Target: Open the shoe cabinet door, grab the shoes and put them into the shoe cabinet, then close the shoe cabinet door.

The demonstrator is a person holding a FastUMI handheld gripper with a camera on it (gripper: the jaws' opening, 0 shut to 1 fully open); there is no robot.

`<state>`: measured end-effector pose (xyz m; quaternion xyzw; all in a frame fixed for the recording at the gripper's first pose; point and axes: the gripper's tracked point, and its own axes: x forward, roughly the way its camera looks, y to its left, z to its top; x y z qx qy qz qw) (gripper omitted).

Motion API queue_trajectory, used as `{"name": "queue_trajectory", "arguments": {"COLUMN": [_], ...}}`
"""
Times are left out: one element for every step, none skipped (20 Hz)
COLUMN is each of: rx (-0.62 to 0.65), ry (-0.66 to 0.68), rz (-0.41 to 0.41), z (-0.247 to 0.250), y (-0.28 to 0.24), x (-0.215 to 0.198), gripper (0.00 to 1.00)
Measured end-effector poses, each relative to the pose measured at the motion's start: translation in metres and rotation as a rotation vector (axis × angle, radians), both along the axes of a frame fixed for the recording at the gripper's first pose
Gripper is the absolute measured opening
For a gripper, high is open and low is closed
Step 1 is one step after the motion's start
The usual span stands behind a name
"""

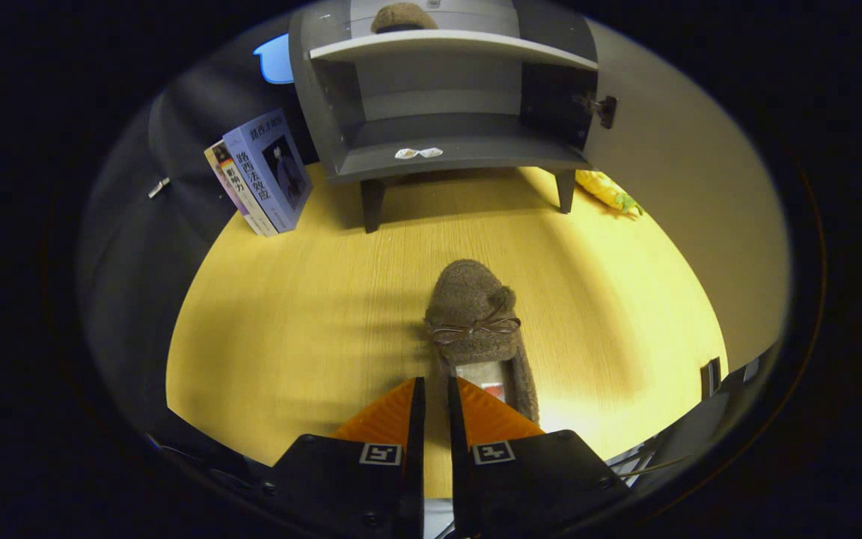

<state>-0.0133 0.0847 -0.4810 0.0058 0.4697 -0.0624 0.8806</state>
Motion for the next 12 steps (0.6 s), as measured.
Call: {"name": "queue_trajectory", "arguments": {"rx": [-0.010,-0.016,-0.012,-0.007,-0.003,0.002,0.006,0.012,0.024,0.036,0.044,0.042], "ry": [0.003,0.010,0.015,0.020,0.025,0.028,0.029,0.025,0.011,-0.018,-0.046,-0.061], "rz": [0.000,-0.007,-0.014,-0.021,-0.024,-0.024,-0.023,-0.022,-0.019,-0.019,-0.018,-0.012], "z": [-0.006,-0.013,-0.018,-0.023,-0.027,-0.032,-0.037,-0.039,-0.040,-0.041,-0.041,-0.045], "y": [-0.002,-0.006,-0.007,-0.009,-0.010,-0.010,-0.010,-0.009,-0.008,-0.007,-0.007,-0.008], "x": [0.004,0.005,0.006,0.007,0.008,0.009,0.011,0.014,0.018,0.025,0.031,0.034], "gripper": [0.20,0.20,0.20,0.20,0.20,0.20,0.20,0.20,0.20,0.20,0.20,0.20]}}
